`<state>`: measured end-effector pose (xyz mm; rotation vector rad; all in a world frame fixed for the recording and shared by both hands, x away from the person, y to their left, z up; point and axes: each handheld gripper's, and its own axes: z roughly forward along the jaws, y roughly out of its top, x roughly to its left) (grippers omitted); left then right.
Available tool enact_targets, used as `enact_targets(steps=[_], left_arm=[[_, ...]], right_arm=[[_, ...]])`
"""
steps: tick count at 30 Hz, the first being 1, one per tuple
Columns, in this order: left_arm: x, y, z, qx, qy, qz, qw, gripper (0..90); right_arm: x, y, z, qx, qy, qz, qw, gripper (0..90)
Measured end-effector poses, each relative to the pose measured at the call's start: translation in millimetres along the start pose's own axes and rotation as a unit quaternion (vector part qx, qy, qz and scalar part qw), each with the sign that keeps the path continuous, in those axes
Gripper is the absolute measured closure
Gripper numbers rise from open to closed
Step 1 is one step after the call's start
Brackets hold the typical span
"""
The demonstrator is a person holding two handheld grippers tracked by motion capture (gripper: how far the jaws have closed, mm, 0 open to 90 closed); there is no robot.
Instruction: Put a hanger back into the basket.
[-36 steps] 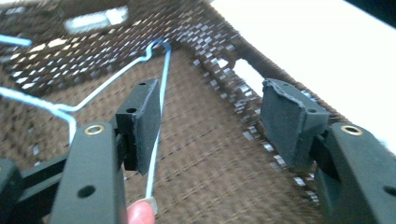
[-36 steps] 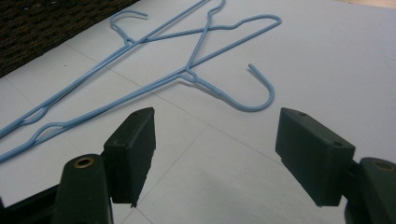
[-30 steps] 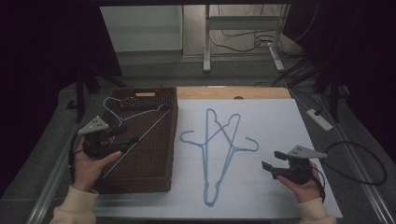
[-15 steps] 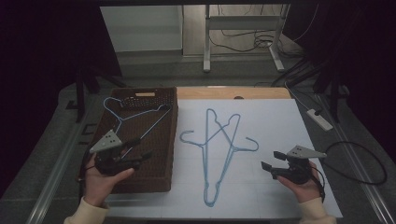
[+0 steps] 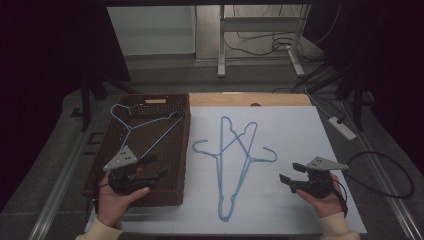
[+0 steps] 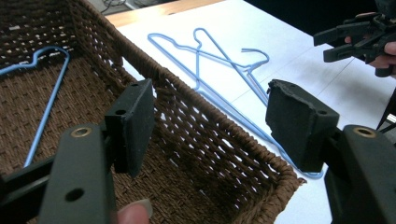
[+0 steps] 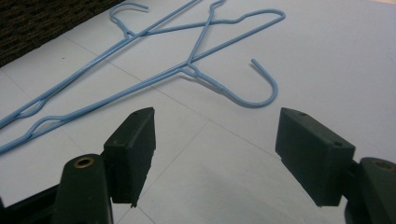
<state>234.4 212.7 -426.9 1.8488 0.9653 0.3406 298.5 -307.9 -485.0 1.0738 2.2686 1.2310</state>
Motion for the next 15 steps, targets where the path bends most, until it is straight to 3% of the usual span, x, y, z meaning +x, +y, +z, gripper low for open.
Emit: enact_targets(steps=[15], left_arm=[[-4.2,0.0,6.4,0.006,-0.007,0.008,0.9999,34.0]], right_arm=[[-0.1,-0.6,-2.3,0.0,0.0,-0.004,1.0,29.7]])
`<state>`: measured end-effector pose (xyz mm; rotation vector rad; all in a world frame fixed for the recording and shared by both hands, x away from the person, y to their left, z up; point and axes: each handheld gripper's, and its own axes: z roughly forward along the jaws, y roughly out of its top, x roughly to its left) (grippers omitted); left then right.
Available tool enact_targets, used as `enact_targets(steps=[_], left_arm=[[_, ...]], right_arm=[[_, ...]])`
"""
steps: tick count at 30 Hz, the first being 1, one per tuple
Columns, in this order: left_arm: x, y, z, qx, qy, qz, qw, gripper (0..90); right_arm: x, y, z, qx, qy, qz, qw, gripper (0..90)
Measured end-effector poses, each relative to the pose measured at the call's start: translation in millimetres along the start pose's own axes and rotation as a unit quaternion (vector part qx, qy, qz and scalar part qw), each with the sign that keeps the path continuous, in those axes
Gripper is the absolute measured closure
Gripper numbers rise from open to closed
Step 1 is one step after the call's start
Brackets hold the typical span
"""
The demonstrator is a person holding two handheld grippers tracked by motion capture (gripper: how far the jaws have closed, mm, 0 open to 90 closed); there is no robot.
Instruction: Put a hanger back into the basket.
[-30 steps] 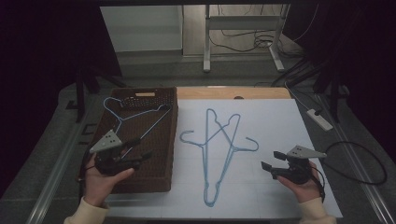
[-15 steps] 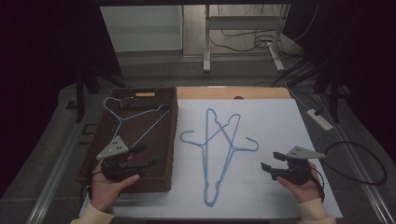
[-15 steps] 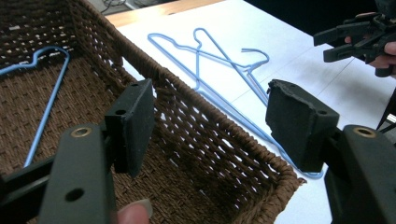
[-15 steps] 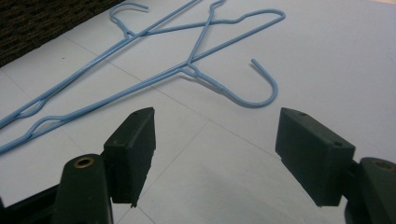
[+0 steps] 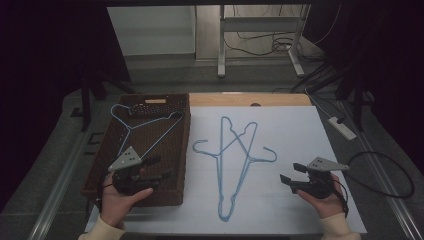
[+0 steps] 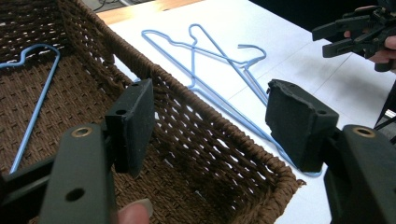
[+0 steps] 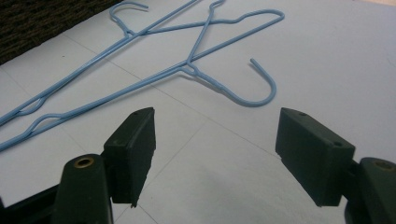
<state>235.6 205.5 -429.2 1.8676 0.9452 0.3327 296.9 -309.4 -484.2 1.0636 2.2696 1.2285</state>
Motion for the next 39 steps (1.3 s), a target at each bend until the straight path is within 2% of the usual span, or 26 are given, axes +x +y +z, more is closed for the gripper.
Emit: enact_targets(steps=[11,15,17,18,23,24,25,28,29,33,34,37,39], left_arm=[[2.4,-1.4,2.1,0.0,-0.002,0.0,1.0,33.9],[4.4,-2.6,1.9,0.001,-0.001,0.003,1.0,33.8],[5.9,-3.6,1.5,0.001,0.0,0.002,1.0,33.9],[5.9,-3.6,1.5,0.001,0.0,0.002,1.0,33.9],[7.5,-4.9,2.6,0.004,0.0,0.0,1.0,33.9],[7.7,-5.3,3.1,0.005,-0.001,0.0,1.0,33.9],[7.5,-5.4,3.5,0.005,-0.001,0.0,1.0,33.9],[7.1,-5.3,4.3,0.006,-0.002,0.001,1.0,33.9],[6.9,-5.3,4.7,0.007,-0.003,0.002,1.0,33.9],[7.0,-6.5,7.4,0.012,-0.005,0.003,0.9999,34.0],[7.1,-6.7,7.8,0.013,-0.005,0.003,0.9999,33.9],[6.7,-7.2,8.6,0.016,-0.005,0.004,0.9999,34.0],[6.3,-7.3,9.0,0.015,-0.006,0.004,0.9999,34.0]], right_arm=[[0.7,6.9,0.6,0.007,0.001,-0.009,0.9999,29.7],[1.9,22.3,3.3,0.025,0.011,-0.028,0.9992,30.0],[1.8,34.6,10.6,0.055,0.018,-0.054,0.9969,30.1],[1.8,34.6,10.6,0.055,0.018,-0.054,0.9969,30.1],[-1.7,53.2,32.0,0.107,0.037,-0.084,0.99,29.5],[-4.3,59.5,42.2,0.122,0.041,-0.093,0.9873,29.4],[-5.4,62.2,46.9,0.13,0.043,-0.094,0.9861,29.4],[-10.1,68.7,60.9,0.15,0.047,-0.102,0.9823,29.7],[-10.1,68.7,60.9,0.15,0.047,-0.102,0.9823,29.7],[-15.6,74.6,79.6,0.176,0.052,-0.116,0.9761,32.9],[-16.8,76.5,85.6,0.186,0.053,-0.121,0.9737,33.8],[-18.4,79.7,95.3,0.201,0.062,-0.129,0.9692,34.4],[-17.5,82.5,103.7,0.217,0.067,-0.142,0.9635,35.5]])
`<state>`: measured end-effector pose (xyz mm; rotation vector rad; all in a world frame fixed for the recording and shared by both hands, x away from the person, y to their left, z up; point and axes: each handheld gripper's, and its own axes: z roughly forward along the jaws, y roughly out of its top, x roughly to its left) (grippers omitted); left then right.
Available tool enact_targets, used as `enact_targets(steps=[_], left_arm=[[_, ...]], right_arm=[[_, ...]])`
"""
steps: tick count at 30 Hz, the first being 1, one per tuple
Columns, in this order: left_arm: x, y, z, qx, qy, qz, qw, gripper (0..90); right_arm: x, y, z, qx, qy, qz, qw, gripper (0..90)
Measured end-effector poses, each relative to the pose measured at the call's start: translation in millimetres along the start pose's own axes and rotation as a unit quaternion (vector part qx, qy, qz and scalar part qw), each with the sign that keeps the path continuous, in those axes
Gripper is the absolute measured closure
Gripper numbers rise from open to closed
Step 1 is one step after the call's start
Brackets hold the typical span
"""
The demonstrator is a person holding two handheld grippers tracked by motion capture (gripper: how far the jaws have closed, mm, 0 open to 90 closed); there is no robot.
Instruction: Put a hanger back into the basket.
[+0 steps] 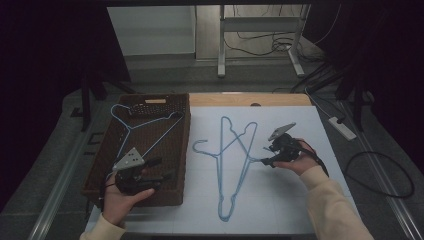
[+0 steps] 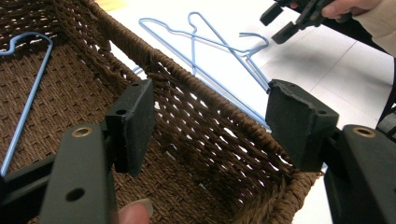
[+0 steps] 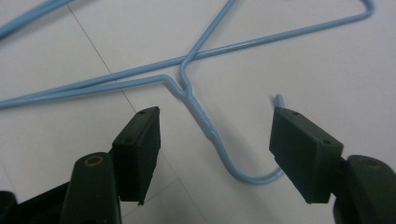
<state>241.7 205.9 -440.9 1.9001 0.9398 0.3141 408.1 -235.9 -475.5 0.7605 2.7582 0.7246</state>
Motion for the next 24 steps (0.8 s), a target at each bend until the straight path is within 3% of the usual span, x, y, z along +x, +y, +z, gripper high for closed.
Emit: enact_targets(steps=[7,15,18,24], left_arm=[[-0.6,0.1,0.4,0.001,-0.001,0.001,1.0,34.0],[-0.3,-0.3,1.2,0.003,-0.002,0.002,1.0,34.0],[1.0,0.1,-0.6,0.001,-0.001,0.002,1.0,34.0],[0.5,0.1,-0.2,0.001,-0.001,0.002,1.0,34.1]], right_arm=[[-1.2,17.8,20.6,0.051,0.023,-0.045,0.9974,40.5],[-4.5,28.3,33.1,0.085,0.038,-0.063,0.9936,44.2],[-5.3,31.2,36.1,0.098,0.05,-0.069,0.9915,49.0],[-4.5,32.0,40.3,0.128,0.048,-0.091,0.9863,57.8]])
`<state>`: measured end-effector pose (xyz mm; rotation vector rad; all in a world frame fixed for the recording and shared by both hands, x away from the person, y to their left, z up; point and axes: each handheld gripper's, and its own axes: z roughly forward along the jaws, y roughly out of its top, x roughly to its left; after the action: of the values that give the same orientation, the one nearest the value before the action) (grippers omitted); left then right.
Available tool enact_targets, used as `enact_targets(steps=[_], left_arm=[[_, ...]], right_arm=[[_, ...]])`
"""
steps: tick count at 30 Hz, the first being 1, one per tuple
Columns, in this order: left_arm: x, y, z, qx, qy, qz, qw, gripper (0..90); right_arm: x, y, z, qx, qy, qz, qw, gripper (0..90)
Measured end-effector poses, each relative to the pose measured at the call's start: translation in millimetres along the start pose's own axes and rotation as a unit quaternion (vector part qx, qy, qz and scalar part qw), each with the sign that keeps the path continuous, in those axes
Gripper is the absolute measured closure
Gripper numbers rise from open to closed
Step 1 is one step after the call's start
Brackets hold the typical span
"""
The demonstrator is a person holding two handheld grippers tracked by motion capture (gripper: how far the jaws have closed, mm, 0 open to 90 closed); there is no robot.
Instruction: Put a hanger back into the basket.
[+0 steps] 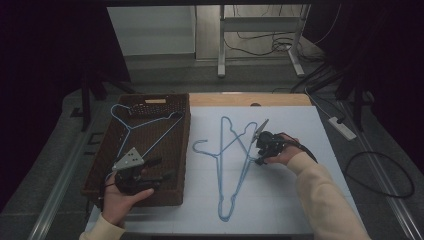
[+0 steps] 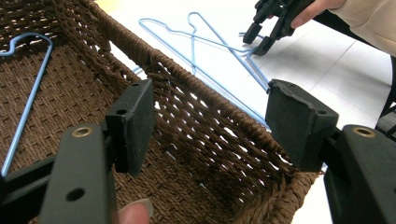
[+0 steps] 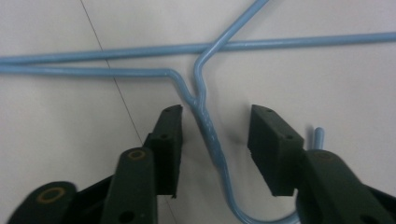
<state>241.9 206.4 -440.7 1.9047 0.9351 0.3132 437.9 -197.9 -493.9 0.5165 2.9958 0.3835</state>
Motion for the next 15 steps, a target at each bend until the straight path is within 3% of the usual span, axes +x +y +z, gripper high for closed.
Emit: enact_targets(steps=[6,12,15], left_arm=[[-0.4,-0.2,0.9,0.001,-0.001,0.0,1.0,34.1],[-1.0,0.1,0.6,0.001,-0.001,0.001,1.0,34.1],[-1.7,0.2,0.7,0.0,-0.002,0.002,1.0,34.2]], right_arm=[[-2.0,5.6,0.6,0.015,0.011,-0.01,0.9998,65.2],[9.0,15.9,1.6,0.051,0.003,-0.058,0.997,83.1],[12.9,16.6,1.4,0.055,-0.006,-0.063,0.9965,86.3]])
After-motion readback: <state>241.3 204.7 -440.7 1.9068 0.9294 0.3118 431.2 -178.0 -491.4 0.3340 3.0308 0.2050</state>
